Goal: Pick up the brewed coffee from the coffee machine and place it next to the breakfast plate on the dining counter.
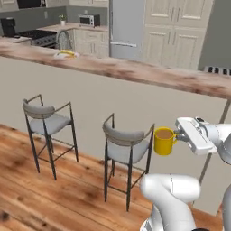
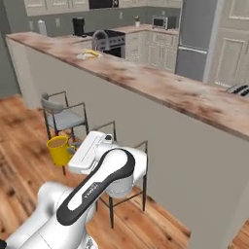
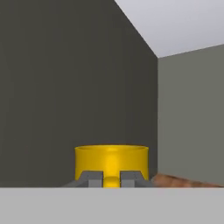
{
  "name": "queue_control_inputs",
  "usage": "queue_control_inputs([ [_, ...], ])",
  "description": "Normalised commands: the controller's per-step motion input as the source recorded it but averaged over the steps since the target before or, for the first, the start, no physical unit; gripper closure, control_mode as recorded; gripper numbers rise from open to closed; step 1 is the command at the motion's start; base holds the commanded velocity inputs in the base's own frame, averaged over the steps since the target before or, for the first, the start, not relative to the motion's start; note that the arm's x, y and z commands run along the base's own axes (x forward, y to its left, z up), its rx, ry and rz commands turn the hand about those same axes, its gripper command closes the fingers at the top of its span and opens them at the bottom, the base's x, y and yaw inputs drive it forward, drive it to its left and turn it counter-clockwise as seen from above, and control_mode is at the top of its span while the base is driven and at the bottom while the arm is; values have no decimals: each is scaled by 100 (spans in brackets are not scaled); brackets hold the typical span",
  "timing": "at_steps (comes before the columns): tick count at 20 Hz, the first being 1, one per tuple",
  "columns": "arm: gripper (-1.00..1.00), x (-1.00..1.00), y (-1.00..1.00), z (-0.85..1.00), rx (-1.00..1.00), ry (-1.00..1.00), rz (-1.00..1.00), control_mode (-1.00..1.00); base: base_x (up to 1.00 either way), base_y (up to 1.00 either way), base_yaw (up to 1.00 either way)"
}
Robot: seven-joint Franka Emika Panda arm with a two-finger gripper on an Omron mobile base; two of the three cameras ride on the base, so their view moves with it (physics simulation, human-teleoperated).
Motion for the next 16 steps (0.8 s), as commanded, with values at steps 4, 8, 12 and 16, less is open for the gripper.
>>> queue_control_inputs([
  [4, 100, 0, 0, 0, 0, 0, 0, 100, 28, 100, -39],
  [8, 100, 0, 0, 0, 0, 0, 0, 100, 29, 100, -39],
  [12, 100, 0, 0, 0, 0, 0, 0, 100, 30, 100, -40],
  [16, 100, 0, 0, 0, 0, 0, 0, 100, 28, 100, -39],
])
